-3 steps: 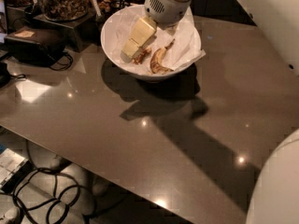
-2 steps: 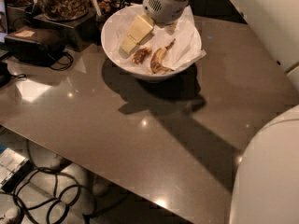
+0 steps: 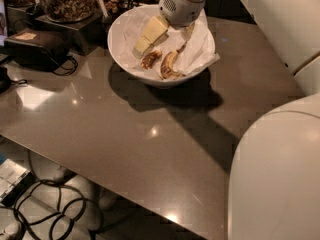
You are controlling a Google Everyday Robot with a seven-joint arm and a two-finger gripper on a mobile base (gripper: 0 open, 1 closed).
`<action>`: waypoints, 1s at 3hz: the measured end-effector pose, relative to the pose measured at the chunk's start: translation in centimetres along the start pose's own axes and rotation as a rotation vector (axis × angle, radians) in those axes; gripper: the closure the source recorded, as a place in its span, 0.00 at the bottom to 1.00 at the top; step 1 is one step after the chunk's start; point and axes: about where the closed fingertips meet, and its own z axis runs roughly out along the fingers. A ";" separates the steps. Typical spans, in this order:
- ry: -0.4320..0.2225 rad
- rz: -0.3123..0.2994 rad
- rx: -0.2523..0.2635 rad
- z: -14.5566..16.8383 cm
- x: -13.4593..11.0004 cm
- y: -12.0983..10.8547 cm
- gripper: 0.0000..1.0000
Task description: Pick banana from white bowl
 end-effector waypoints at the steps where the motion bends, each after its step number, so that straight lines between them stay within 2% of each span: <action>1: 0.015 0.034 -0.002 0.7 -0.2 -0.8 0.13; 2: 0.026 0.069 0.008 1.3 -0.3 -1.8 0.21; 3: 0.037 0.097 0.011 1.9 -0.3 -2.5 0.21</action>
Offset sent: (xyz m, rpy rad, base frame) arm 0.0176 -0.0199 -0.0154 -0.0474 0.0843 -0.0991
